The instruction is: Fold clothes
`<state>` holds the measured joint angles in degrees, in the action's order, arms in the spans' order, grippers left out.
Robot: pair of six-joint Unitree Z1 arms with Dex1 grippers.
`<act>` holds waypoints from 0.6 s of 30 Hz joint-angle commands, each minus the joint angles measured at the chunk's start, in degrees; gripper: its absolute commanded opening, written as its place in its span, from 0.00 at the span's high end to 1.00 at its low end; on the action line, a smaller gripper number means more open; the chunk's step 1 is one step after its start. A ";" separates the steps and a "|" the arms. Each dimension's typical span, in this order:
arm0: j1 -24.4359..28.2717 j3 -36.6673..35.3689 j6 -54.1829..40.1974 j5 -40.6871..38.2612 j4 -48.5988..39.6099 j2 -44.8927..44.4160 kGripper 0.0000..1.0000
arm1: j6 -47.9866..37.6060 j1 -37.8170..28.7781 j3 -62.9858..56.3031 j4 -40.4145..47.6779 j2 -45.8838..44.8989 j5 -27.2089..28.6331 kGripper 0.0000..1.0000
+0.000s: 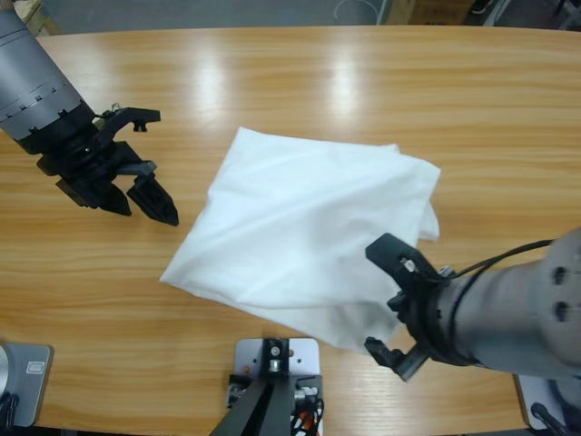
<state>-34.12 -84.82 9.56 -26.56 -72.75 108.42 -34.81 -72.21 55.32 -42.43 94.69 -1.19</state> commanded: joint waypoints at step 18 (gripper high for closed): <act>-0.33 1.68 -0.57 0.72 -0.82 0.60 0.00 | 1.15 -0.74 -1.36 1.58 6.65 3.26 1.00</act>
<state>-34.12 -84.82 9.56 -26.55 -72.99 108.42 -34.54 -72.25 55.32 -40.39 100.09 0.34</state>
